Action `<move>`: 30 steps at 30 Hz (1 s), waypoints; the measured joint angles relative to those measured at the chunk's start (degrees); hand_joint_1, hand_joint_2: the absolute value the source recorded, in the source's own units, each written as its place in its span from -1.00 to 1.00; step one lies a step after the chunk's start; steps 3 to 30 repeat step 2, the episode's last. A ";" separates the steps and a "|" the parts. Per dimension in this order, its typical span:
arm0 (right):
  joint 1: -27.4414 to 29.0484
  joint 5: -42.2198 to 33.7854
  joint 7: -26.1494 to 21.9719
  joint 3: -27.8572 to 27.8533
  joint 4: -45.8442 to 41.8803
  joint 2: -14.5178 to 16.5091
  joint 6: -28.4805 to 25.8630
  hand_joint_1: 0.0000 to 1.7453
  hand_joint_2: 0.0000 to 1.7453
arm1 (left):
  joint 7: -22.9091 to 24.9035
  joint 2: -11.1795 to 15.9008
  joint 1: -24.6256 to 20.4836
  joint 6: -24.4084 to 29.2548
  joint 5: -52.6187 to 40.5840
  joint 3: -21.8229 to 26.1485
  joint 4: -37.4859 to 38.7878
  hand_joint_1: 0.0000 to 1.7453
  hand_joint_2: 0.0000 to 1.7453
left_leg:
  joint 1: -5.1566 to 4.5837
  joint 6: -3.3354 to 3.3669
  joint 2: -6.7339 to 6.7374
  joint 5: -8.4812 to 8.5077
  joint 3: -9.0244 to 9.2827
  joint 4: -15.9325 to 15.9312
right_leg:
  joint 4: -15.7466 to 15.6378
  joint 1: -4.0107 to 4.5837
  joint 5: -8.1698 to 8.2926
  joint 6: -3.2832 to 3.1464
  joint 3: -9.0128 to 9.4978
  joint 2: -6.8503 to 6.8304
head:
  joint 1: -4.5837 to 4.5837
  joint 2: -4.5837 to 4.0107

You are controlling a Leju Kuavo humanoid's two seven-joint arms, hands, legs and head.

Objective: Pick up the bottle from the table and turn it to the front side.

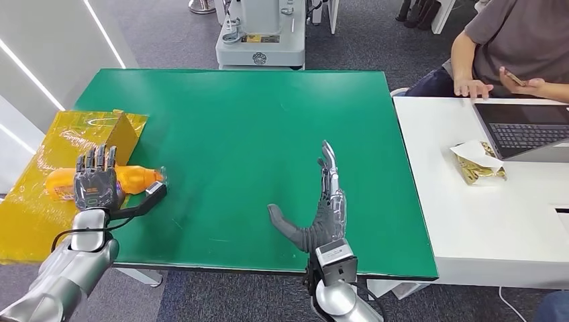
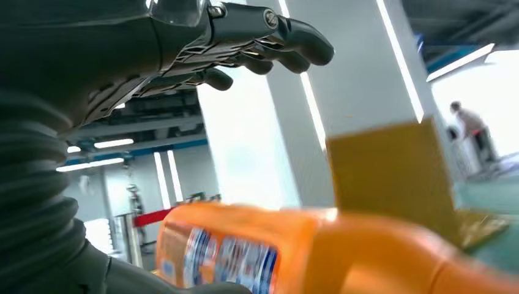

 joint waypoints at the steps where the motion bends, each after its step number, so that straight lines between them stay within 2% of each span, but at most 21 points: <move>1: 0.03 0.19 0.00 0.00 0.03 0.00 0.00 -1.00 1.00 | -3.78 -0.62 1.47 0.13 -1.04 3.69 -3.67 -1.00 1.00 | 0.00 0.00 0.01 0.00 -0.01 0.00 | -0.01 0.00 0.00 0.00 -0.03 0.02 | 0.00 0.00; 2: 0.05 0.28 0.00 0.00 0.05 0.00 0.00 -1.00 1.00 | -5.90 -0.97 2.26 0.18 -1.58 5.68 -5.65 -1.00 1.00 | 0.00 0.00 0.02 0.00 -0.02 0.01 | -0.02 0.00 0.00 0.00 -0.04 0.03 | 0.01 0.00; 30: 0.05 0.28 0.00 0.00 0.05 0.00 0.00 -1.00 1.00 | -5.90 -0.97 2.26 0.18 -1.58 5.68 -5.65 -1.00 1.00 | 0.00 0.00 0.02 0.00 -0.02 0.01 | -0.02 0.00 0.00 0.00 -0.04 0.03 | 0.01 0.00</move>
